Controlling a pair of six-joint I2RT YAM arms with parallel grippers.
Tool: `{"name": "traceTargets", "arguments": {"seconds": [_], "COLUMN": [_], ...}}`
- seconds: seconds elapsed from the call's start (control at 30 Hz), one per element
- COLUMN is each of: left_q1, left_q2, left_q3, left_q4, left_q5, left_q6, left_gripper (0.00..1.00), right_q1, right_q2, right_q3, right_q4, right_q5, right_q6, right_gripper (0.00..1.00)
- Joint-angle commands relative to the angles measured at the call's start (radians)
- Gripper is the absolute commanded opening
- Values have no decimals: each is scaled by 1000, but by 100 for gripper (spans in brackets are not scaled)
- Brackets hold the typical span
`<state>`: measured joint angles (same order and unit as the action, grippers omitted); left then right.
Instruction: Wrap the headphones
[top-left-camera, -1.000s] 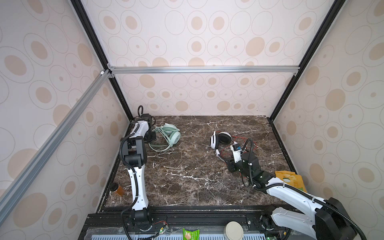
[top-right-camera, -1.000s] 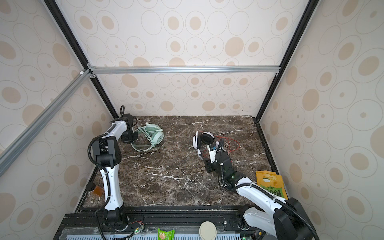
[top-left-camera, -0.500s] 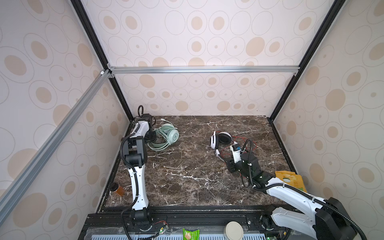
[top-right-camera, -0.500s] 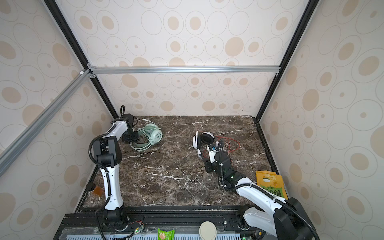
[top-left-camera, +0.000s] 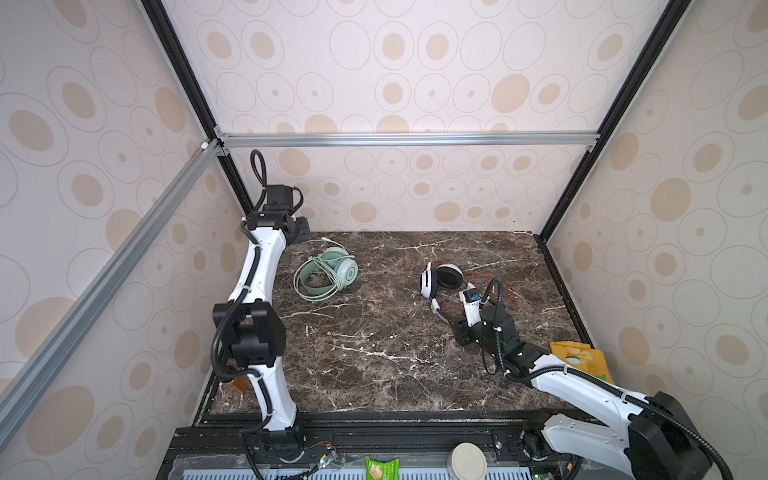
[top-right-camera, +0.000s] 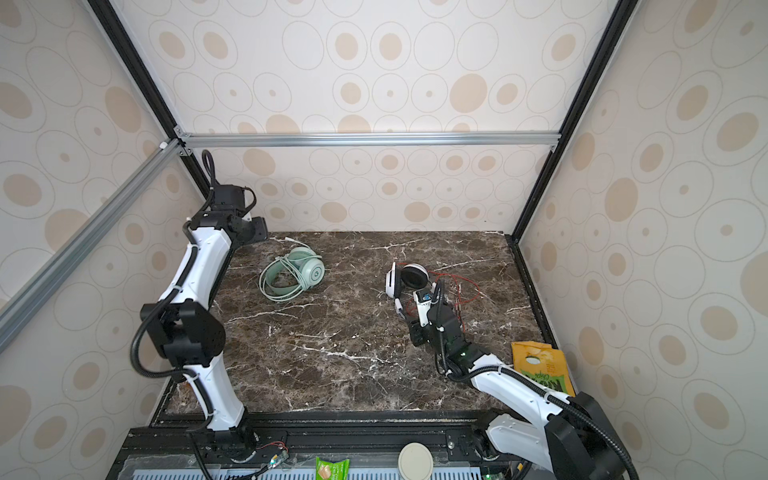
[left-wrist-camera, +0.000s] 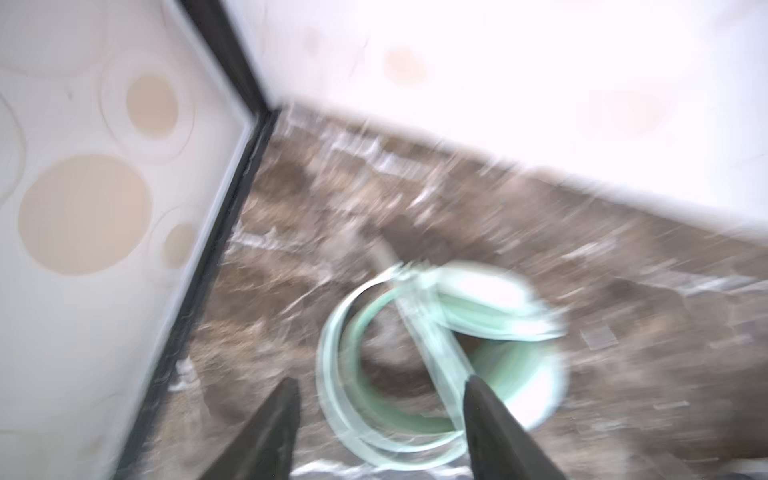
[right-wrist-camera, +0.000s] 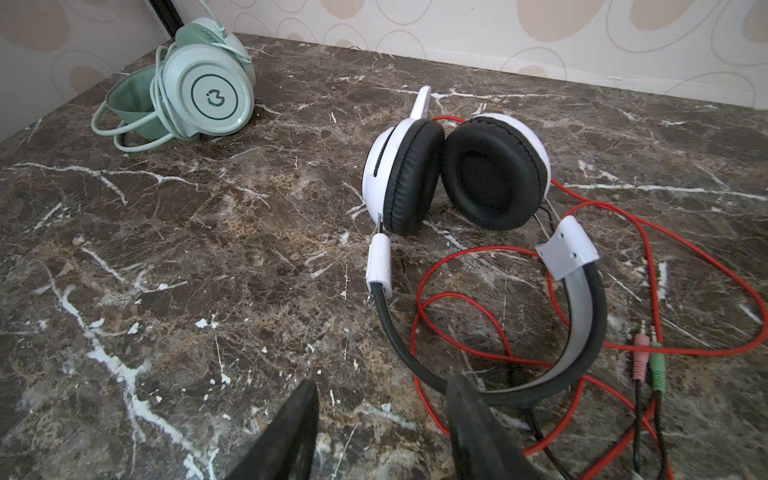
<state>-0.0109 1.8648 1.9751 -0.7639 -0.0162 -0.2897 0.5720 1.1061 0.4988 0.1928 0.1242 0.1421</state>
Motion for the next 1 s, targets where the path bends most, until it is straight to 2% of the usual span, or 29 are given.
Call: {"name": "traceTargets", "arguments": {"seconds": [0.0,0.1,0.2,0.3,0.37,0.47,0.6,0.73,0.87,0.97], "left_q1": [-149,-316,-474,-532,-535,-529,-522,-492,-466,-447], "left_q2": [-93,-95,-44,-56,-101,-120,-132,-152,-166,-181], "left_q3": [-169,-289,-316,-321,-387,-413,-413,-444,-461,-473], "left_q4": [229,364,387,384,430,446,447,479,509,525], "left_q5": [70,66,11,75,76,149,215,308,372,392], "left_q6": [-25,-20,37,43,28,-13,-43,-88,-125,-139], "left_gripper": [74,71,71,71,72,72,72,72,71,71], "right_q1": [-14,-107,-242,-320,-343,-377,-382,-385,-385,-385], "right_q2": [9,10,38,94,166,311,492,686,804,891], "right_q3": [71,143,221,299,367,518,733,979,1102,1189], "right_q4": [-79,-173,-240,-287,-333,-420,-541,-750,-803,-839], "right_q5": [18,-104,-267,-300,-289,-399,-483,-523,-449,-435], "right_q6": [27,85,168,194,198,155,-50,-214,-357,-461], "right_gripper": [53,54,54,57,60,60,62,62,64,68]}}
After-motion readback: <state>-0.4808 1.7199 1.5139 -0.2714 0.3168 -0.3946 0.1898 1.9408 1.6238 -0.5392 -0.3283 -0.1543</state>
